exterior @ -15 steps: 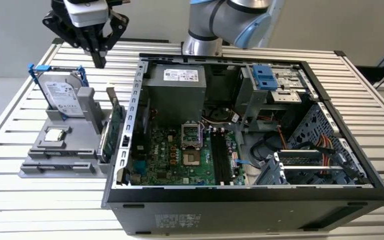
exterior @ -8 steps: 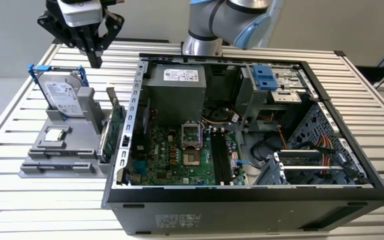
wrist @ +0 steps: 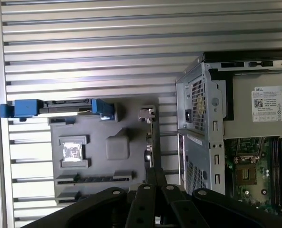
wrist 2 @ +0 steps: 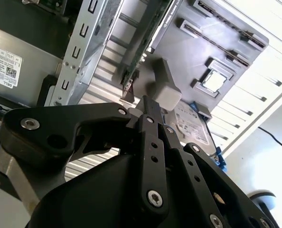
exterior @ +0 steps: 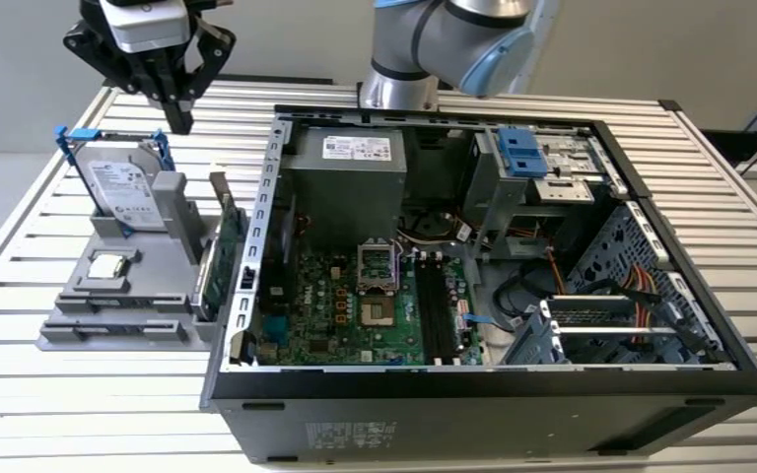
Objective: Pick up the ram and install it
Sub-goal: 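Reach for the ram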
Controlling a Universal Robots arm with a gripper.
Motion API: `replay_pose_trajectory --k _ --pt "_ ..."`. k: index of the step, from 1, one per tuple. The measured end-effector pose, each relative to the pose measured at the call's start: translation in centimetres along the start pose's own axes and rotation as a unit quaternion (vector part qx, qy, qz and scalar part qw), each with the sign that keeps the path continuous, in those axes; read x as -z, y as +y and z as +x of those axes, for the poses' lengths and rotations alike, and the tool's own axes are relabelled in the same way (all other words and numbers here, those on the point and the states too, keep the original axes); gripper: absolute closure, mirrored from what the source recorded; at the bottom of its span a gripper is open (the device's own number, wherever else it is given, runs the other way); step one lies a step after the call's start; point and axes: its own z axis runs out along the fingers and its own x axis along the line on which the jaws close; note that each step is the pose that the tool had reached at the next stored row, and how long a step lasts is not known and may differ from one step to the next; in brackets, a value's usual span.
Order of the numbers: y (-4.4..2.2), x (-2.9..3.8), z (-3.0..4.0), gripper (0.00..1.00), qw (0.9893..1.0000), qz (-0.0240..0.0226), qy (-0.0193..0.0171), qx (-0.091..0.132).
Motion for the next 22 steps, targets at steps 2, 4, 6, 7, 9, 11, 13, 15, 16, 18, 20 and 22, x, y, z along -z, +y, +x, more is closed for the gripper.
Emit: replay_pose_trajectory --k 2,4,6,7,9,11,13,15,16,18,20,22 --pt "-0.02 0.01 0.25 1.0 1.0 0.0 0.0 0.0" --pt "-0.03 0.01 0.51 1.0 1.0 0.0 0.0 0.0" --pt "-0.06 0.02 0.83 1.0 1.0 0.0 0.0 0.0" --pt "-0.07 0.02 1.0 1.0 1.0 0.0 0.0 0.0" --pt "-0.09 0.03 1.31 1.0 1.0 0.0 0.0 0.0" --pt "-0.11 0.04 1.6 1.0 1.0 0.0 0.0 0.0" --pt "-0.12 0.04 1.83 1.0 1.0 0.0 0.0 0.0" --pt "-0.14 0.04 2.03 1.0 1.0 0.0 0.0 0.001" --pt "-0.15 0.05 2.15 1.0 1.0 0.0 0.0001 0.001" --pt "-0.16 0.06 2.38 1.0 1.0 0.0 0.0001 0.001" --pt "-0.18 0.06 2.64 1.0 1.0 0.0 0.0002 0.002" --pt "-0.2 0.07 2.89 1.0 1.0 0.0 0.0002 0.003"
